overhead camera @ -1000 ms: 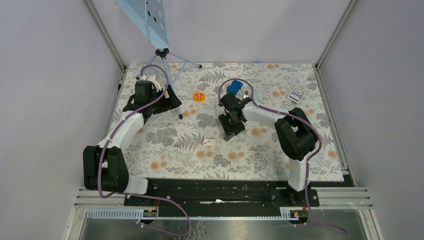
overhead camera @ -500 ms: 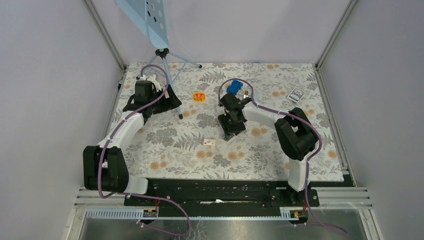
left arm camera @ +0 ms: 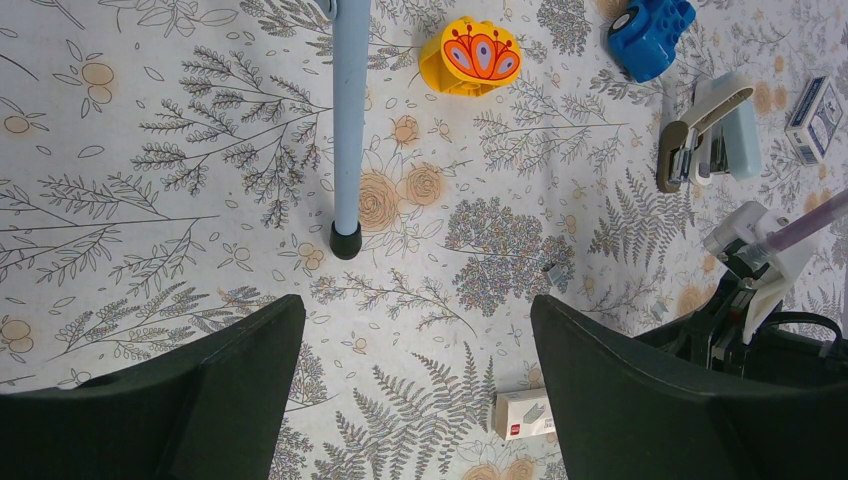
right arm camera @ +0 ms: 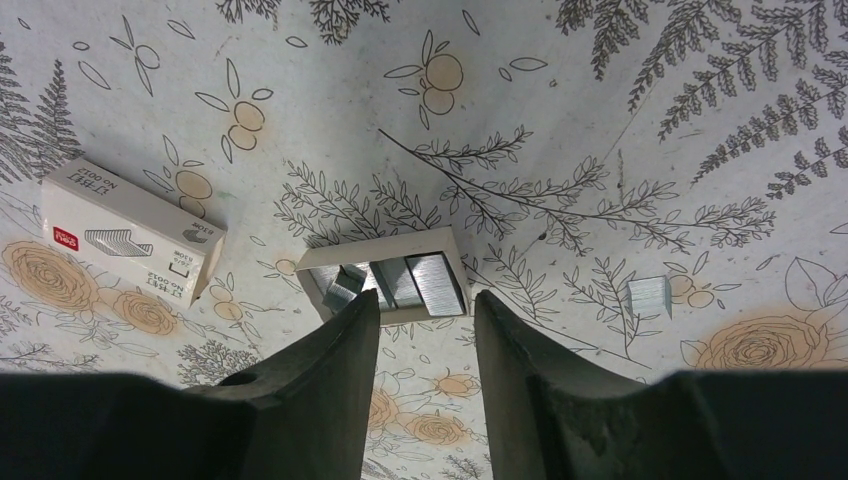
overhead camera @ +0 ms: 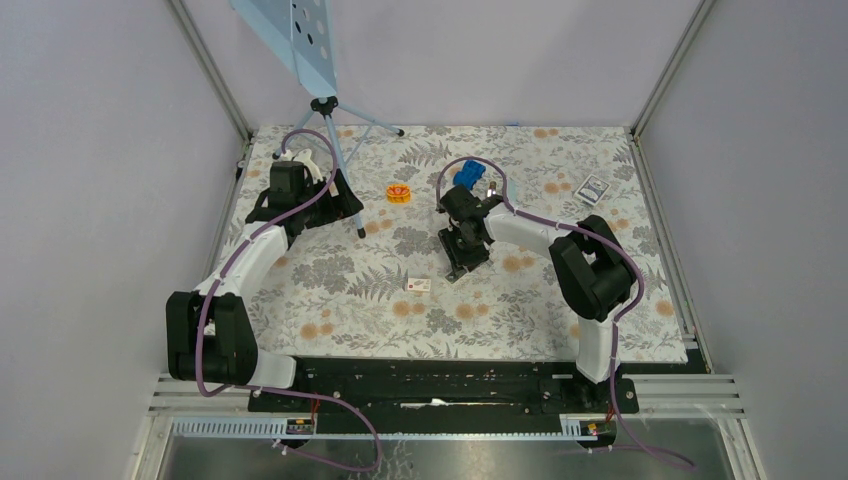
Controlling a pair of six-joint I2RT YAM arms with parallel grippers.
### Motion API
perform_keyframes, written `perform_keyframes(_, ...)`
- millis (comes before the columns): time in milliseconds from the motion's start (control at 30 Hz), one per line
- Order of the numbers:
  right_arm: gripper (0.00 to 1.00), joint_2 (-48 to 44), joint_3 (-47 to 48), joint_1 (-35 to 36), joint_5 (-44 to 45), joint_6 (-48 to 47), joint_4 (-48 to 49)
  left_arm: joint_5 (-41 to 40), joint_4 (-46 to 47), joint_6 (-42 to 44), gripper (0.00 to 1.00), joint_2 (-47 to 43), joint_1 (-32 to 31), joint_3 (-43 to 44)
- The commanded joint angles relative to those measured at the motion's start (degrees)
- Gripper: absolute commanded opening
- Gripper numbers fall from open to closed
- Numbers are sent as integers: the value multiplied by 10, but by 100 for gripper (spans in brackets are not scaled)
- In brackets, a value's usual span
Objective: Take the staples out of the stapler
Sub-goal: Adjust the staple in the staple box.
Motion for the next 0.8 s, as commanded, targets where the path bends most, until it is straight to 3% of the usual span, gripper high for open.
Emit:
perform_keyframes(0,49,3,-2,-1,10,-5,-8,6,29,-1,88,-19,0,-2)
perform_keyframes(567,51,9,-3,-1,14,-7,-11,6,29,0,88,-20,0,-2)
perform_keyframes(767,57,9,-4,-1,14,-8,-11,5,28,0,88,-20,0,-2)
